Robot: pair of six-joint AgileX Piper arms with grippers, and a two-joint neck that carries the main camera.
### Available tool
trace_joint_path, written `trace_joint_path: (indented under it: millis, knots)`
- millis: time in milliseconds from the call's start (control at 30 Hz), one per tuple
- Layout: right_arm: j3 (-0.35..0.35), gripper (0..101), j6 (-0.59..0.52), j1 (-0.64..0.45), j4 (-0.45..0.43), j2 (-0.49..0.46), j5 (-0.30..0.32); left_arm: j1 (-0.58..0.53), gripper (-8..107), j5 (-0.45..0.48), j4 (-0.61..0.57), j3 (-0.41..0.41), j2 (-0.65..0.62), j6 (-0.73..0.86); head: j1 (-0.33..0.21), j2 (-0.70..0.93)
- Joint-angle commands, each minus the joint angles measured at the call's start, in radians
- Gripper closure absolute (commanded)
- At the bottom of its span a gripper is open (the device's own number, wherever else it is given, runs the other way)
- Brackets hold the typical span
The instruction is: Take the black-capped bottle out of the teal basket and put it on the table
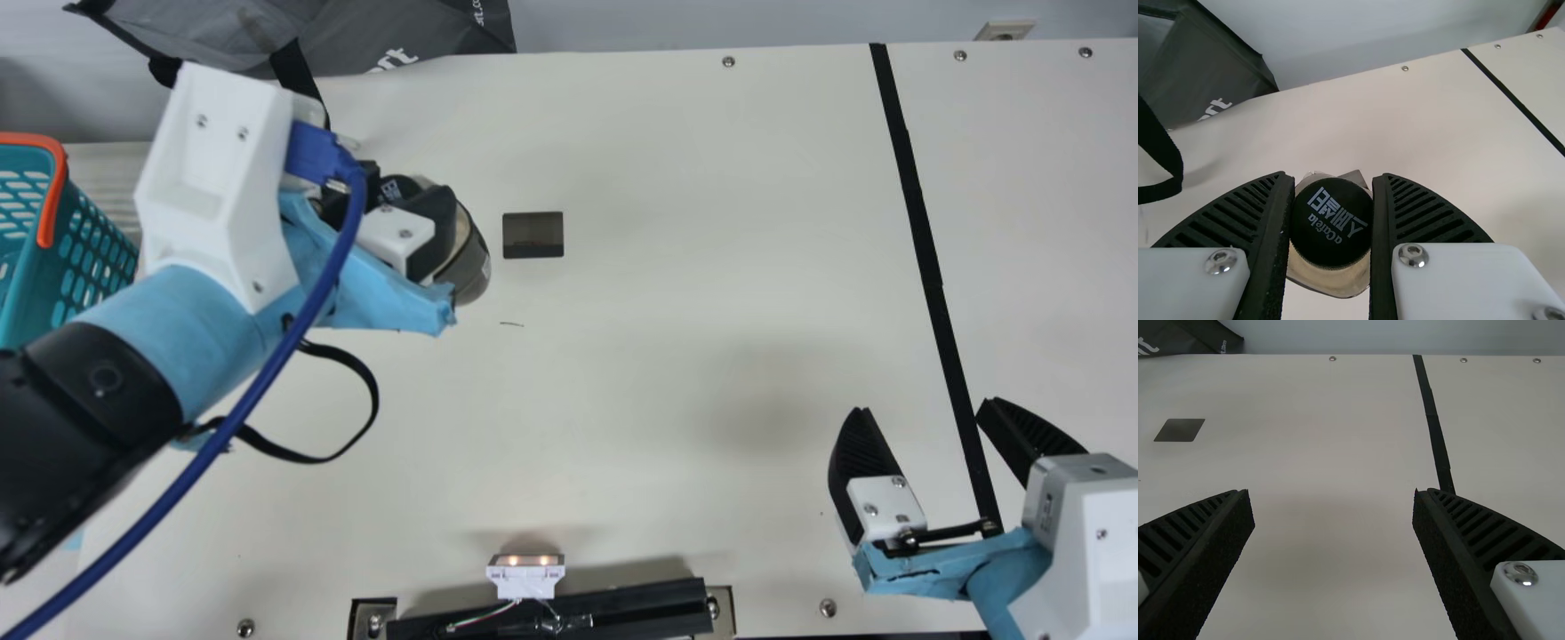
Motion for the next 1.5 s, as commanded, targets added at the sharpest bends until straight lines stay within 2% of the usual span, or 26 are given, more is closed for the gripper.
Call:
trace_joint_path:
  millis: [0,767,1467]
  knots:
    - [0.000,10,0.000,0.000,0.000,0.000,0.000,-0.015,99,-0.002,0.007,0.007,0.002,-0.015,-0.004,0.008]
    - [0.000,10,0.000,0.000,0.001,0.000,-0.002,-0.096,99,-0.051,0.051,0.090,0.022,-0.144,-0.004,0.008]
    - [0.000,10,0.000,0.000,0.001,0.000,-0.002,-0.175,99,-0.056,0.167,0.138,0.058,-0.290,-0.004,0.008]
